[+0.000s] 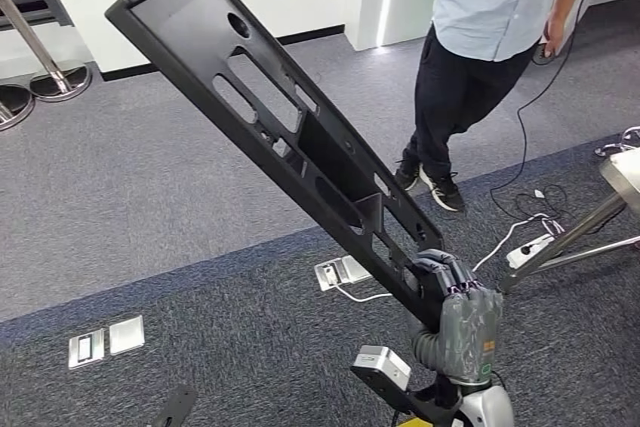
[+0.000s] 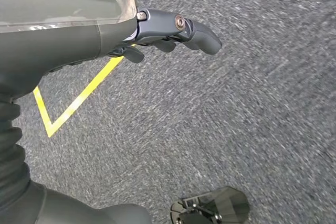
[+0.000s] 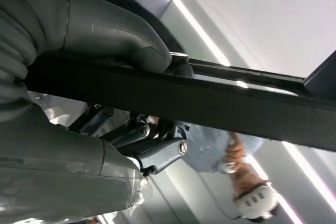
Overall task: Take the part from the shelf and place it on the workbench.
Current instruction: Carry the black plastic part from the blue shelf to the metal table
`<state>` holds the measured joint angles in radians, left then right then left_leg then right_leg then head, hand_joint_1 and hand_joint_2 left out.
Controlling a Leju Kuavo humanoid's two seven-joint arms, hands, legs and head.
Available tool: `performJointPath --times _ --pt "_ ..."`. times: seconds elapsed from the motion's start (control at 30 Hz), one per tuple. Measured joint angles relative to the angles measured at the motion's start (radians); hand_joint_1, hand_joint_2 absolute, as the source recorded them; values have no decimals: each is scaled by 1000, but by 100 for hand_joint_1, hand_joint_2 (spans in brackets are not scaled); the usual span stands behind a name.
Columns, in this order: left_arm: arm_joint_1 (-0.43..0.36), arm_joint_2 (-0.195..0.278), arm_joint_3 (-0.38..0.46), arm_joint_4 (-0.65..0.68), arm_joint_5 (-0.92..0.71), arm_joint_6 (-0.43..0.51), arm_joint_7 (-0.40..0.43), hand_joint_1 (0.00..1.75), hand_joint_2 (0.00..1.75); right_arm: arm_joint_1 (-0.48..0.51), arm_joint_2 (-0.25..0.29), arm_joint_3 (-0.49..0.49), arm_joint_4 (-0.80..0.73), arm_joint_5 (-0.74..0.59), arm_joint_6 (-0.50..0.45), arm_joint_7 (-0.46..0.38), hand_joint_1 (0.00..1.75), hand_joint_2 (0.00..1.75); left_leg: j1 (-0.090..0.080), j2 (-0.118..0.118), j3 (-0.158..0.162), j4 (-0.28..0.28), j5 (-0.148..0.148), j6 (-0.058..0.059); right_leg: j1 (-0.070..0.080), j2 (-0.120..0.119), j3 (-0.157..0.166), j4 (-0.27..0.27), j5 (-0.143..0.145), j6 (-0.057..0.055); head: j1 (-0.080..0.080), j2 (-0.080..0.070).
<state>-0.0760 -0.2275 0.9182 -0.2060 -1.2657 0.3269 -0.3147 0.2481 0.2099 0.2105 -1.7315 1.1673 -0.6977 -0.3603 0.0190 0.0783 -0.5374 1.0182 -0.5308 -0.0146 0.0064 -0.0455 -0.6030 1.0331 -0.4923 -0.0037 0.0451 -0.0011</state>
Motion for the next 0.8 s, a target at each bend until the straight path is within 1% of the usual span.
performJointPath --times 0.03,0.07,0.1,0.13,0.17,0.2,0.23,0.27,0.3,0.33,0.37,0.4,0.43,0.47,0.5,0.53,0.57,0.6,0.63,0.67,0.7,0.73,0.77,0.8 --pt "-1 0 0 0 0 0 0 0 175 1 0 0 0 0 0 2 175 175 2 1 2 1 -5 -4 -1 9 0 -2 1 -6 -1 0" --pt "-3 0 0 0 0 0 0 0 175 1 0 0 0 -1 0 2 175 175 4 -8 -1 12 -16 -8 -3 18 1 -4 2 -13 -1 0" --pt "-4 -1 0 0 0 0 0 0 175 0 0 0 -1 -1 0 3 175 175 5 -23 -13 41 -36 -10 -6 26 3 -7 3 -20 -2 0" --pt "-4 -1 0 0 0 1 0 0 175 0 0 1 -1 -2 0 3 175 175 6 -42 -39 94 -64 -11 -7 34 4 -9 3 -25 -3 0" --pt "-2 -1 0 0 0 1 0 0 175 -1 0 1 -1 -3 0 3 175 175 6 -55 -73 163 -94 -11 -7 43 5 -9 3 -29 -4 0" --pt "0 0 0 0 0 1 0 0 175 -1 0 1 0 -4 0 3 175 175 6 -62 -109 231 -118 -12 -6 54 6 -9 2 -32 -4 0" --pt "2 0 0 0 0 1 0 0 175 0 0 1 0 -4 0 3 175 175 5 -65 -137 277 -126 -11 -5 66 8 -8 1 -33 -4 0" --pt "3 0 1 0 -1 1 1 0 175 0 0 1 1 -4 0 4 175 175 5 -67 -149 287 -113 -10 -5 79 10 -8 0 -33 -4 0" --pt "4 0 1 0 -1 2 1 0 175 1 0 1 1 -4 0 4 175 175 5 -69 -141 255 -81 -7 -5 92 13 -8 -1 -33 -4 0" --pt "3 0 1 0 -2 2 1 0 175 1 0 1 2 -4 0 4 175 175 6 -77 -119 193 -37 -4 -5 105 17 -8 -3 -31 -4 0" --pt "3 0 1 0 -2 2 1 0 175 1 0 1 2 -4 0 4 175 175 7 -96 -94 128 -1 0 -5 117 19 -6 -5 -28 -4 0" --pt "3 0 1 0 -2 2 1 0 175 2 0 1 2 -5 0 3 175 175 8 -114 -71 70 22 2 -5 128 19 -4 -7 -25 -4 0" --pt "3 0 1 0 -2 2 2 0 175 2 0 1 2 -6 0 3 175 175 8 -130 -58 36 31 4 -6 136 17 -2 -8 -20 -4 0" --pt "3 0 1 0 -2 2 2 0 175 3 0 0 2 -6 0 3 175 175 7 -139 -53 24 28 5 -7 144 14 -2 -8 -15 -4 0" --pt "2 0 1 0 -3 2 3 0 175 5 0 -1 2 -7 0 3 175 175 6 -136 -51 18 27 8 -9 151 11 -3 -7 -9 -4 0" --pt "1 0 1 0 -3 2 3 0 175 7 0 -2 2 -7 0 2 175 175 6 -129 -50 16 28 12 -10 150 10 -3 -8 -3 -4 0" --pt "0 0 1 0 -3 2 3 0 175 8 0 -3 1 -7 0 2 175 175 7 -122 -48 13 30 18 -10 137 7 4 -16 3 -3 0" --pt "-1 0 1 0 -3 2 3 0 175 8 0 -4 1 -7 0 1 175 175 8 -113 -46 10 31 24 -10 115 -3 28 -33 9 -2 0" --pt "-1 0 1 0 -3 2 3 0 175 8 0 -4 0 -7 0 0 175 175 10 -103 -43 7 31 28 -10 91 -21 72 -60 14 0 0" --pt "0 0 1 0 -4 2 3 0 175 8 0 -4 0 -8 0 -2 175 175 9 -93 -41 7 29 31 -10 71 -50 135 -91 20 2 0" --pt "2 0 1 0 -4 2 4 0 175 9 0 -6 0 -10 0 -3 175 175 9 -82 -40 7 27 33 -12 62 -84 204 -120 24 2 0" --pt "3 0 2 0 -4 2 4 0 175 10 0 -7 0 -12 0 -4 175 175 9 -71 -38 7 26 33 -14 59 -112 258 -135 27 2 0" --pt "3 0 2 0 -5 2 4 0 175 12 0 -9 0 -14 0 -6 175 175 9 -61 -36 7 23 33 -15 57 -125 281 -133 30 2 0" --pt "3 0 2 0 -5 2 4 0 175 14 0 -12 0 -16 0 -8 175 175 9 -53 -34 8 21 32 -17 55 -122 271 -115 31 2 0"
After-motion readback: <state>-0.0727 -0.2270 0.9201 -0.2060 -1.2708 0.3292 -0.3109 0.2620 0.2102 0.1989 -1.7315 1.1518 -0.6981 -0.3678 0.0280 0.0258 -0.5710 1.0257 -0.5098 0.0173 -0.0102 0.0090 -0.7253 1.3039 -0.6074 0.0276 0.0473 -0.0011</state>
